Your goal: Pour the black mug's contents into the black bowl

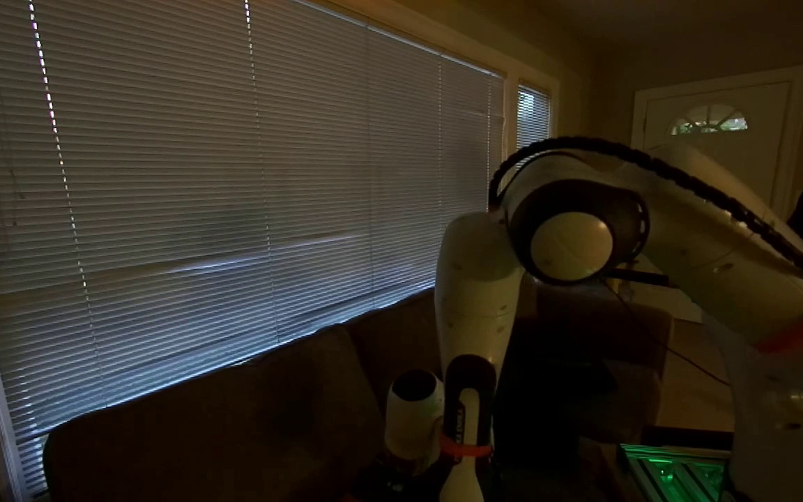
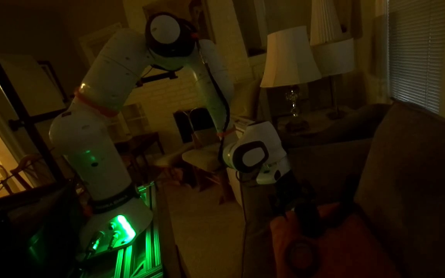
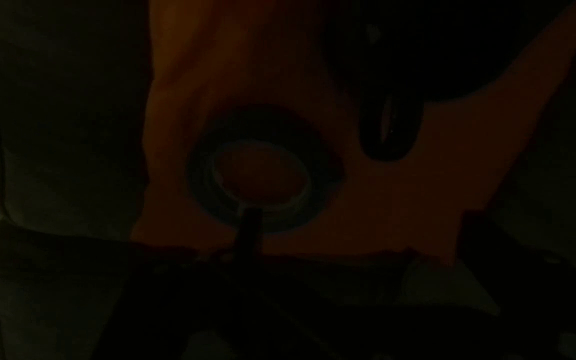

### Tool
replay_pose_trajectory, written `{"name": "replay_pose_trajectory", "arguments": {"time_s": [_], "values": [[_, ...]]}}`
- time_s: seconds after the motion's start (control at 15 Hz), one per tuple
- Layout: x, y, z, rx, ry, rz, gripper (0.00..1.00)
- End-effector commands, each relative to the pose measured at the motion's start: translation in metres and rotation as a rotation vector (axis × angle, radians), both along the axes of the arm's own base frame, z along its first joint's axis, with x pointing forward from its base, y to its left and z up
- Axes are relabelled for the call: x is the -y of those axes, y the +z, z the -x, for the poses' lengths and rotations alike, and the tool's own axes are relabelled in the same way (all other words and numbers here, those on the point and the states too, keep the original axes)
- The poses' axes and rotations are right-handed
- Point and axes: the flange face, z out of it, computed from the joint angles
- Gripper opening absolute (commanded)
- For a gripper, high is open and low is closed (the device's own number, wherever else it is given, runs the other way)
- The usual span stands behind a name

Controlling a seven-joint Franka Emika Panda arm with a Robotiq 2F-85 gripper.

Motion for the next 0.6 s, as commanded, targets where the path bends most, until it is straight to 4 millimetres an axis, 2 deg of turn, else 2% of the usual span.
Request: {"name": "replay_pose_trajectory", "arguments": {"time_s": [0.0,0.33,0.53], "values": [[0.002,-0.040,-0.026,0.024,0.013,0.010,1.00],[0.004,-0.066,-0.047,0.048,-0.018,0.040,1.00],[0.003,-0.070,-0.055,0.066,-0.042,0.066,1.00]]}}
